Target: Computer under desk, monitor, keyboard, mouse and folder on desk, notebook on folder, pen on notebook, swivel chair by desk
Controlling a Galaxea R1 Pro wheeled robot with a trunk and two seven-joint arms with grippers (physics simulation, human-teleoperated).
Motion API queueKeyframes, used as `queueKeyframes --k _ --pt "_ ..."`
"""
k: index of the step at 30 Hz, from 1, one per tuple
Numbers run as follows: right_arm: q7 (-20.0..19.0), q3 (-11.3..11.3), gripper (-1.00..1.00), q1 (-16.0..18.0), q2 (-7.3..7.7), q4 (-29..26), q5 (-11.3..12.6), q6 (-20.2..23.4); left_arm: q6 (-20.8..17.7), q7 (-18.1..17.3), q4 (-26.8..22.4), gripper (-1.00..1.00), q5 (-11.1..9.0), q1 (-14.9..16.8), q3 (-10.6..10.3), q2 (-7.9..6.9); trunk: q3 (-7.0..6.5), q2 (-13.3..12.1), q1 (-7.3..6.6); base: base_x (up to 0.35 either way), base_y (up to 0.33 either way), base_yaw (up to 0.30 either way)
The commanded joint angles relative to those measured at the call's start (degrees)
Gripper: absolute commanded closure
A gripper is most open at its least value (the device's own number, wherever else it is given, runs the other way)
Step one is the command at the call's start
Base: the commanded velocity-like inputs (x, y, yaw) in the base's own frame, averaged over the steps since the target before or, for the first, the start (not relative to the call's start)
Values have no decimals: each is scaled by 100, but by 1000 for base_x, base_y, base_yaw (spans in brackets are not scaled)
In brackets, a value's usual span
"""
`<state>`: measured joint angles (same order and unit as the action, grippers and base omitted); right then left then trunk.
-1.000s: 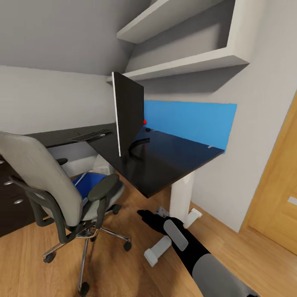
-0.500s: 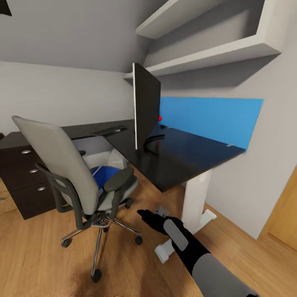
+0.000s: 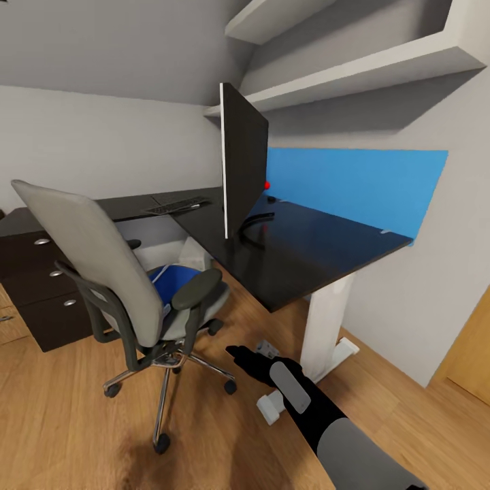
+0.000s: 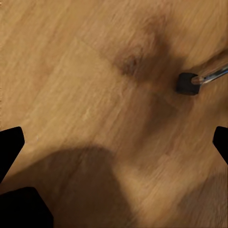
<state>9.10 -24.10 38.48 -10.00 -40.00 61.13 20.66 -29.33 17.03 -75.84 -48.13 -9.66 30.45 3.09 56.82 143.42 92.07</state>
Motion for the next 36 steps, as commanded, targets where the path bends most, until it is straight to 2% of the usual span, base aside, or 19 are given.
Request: queueKeyframes --k 1,8,17,36 --pt "48 -10 -100 3 0 -8 52 7 -18 42 4 -100 -51 0 3 -3 5 2 -1 0 0 6" --pt "48 -8 -100 6 0 -8 55 16 5 45 81 -100 -12 -32 -9 -19 5 2 -1 33 0 3" --pt "45 -12 -100 5 0 -13 53 30 46 46 110 -100 3 -104 -10 -43 4 2 -1 190 0 24" --pt "39 -24 -100 10 0 -63 48 52 50 46 134 -100 5 -115 -9 -54 -31 2 -1 26 0 212"
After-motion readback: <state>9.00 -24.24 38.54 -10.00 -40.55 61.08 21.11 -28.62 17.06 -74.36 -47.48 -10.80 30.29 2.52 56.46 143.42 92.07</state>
